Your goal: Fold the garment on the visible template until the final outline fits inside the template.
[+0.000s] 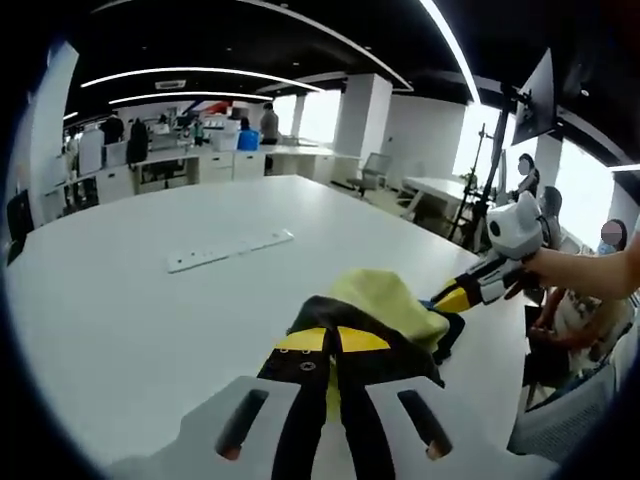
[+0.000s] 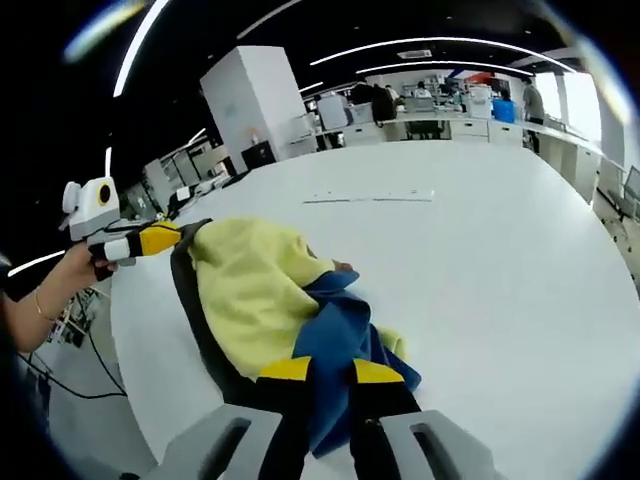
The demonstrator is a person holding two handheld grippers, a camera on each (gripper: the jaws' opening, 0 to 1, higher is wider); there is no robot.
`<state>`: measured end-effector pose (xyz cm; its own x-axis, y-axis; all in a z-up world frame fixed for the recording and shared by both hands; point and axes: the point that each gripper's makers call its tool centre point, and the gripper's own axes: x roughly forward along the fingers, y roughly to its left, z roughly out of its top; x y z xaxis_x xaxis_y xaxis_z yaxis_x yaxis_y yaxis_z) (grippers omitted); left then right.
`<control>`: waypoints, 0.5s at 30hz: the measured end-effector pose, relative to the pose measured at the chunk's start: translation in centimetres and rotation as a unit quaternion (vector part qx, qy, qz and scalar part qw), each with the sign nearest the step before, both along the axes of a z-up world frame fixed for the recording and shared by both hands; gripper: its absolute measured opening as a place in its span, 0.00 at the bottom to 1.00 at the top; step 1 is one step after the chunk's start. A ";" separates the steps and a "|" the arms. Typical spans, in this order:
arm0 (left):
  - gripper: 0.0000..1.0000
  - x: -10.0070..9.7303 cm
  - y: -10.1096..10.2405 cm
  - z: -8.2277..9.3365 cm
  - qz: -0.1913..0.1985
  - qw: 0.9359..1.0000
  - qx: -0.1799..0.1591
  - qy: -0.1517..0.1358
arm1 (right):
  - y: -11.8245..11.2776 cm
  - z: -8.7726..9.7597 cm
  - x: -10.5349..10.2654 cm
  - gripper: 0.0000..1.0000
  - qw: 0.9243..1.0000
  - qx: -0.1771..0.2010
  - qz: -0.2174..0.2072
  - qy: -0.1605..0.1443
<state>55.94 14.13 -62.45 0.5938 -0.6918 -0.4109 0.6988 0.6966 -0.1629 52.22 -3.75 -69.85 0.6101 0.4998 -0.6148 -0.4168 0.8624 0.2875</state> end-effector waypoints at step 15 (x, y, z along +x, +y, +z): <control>0.00 -0.4 0.6 0.0 -0.011 1.000 0.023 -0.001 | -0.6 2.3 1.3 0.00 0.994 -0.050 0.025 -0.090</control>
